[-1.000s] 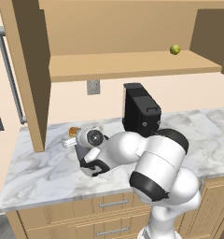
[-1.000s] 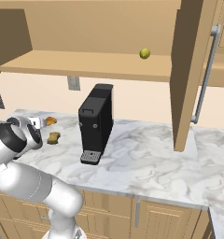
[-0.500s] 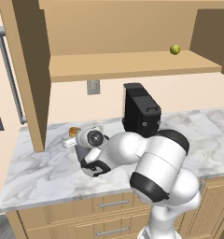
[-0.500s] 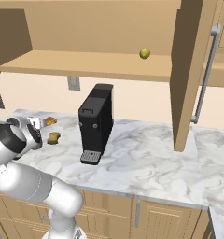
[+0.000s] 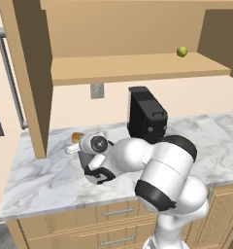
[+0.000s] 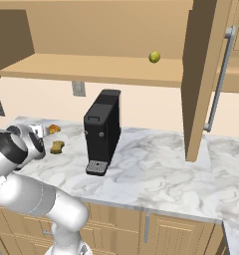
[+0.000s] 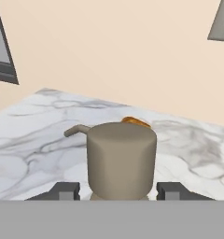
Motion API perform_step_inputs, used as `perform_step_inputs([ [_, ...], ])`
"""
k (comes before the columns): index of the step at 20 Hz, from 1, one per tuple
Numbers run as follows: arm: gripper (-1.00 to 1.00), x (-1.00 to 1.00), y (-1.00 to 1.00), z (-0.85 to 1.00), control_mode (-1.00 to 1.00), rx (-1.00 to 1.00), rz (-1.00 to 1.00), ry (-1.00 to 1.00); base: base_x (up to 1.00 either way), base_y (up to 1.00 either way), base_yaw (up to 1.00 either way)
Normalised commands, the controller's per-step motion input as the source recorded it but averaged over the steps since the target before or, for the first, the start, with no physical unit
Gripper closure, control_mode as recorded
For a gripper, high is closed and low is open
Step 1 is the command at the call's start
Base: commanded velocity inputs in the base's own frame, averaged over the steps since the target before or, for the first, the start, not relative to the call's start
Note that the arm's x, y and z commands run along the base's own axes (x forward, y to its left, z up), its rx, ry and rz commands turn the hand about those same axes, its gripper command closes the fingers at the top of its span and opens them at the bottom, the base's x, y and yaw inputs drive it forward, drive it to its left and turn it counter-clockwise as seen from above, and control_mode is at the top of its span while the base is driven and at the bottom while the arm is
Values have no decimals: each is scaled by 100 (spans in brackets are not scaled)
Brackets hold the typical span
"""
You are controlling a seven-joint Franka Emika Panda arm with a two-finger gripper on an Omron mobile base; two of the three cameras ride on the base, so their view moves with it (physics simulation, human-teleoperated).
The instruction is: Pick the soap dispenser and sponge from the cabinet and place them on the counter.
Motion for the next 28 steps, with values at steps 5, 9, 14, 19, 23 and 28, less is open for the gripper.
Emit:
perform_step_inputs([
  [5,100,0,0,0,-100,0,0,0,0,0,0],
  [9,100,-6,-2,-4,-100,0,0,-5,0,0,0],
  [14,100,-1,0,-3,-100,0,0,-7,0,0,0],
  [19,100,0,0,0,-100,0,0,-2,0,0,0],
  [23,100,0,0,0,-100,0,0,0,0,0,0],
  [28,100,0,0,-2,-100,0,0,0,0,0,0],
])
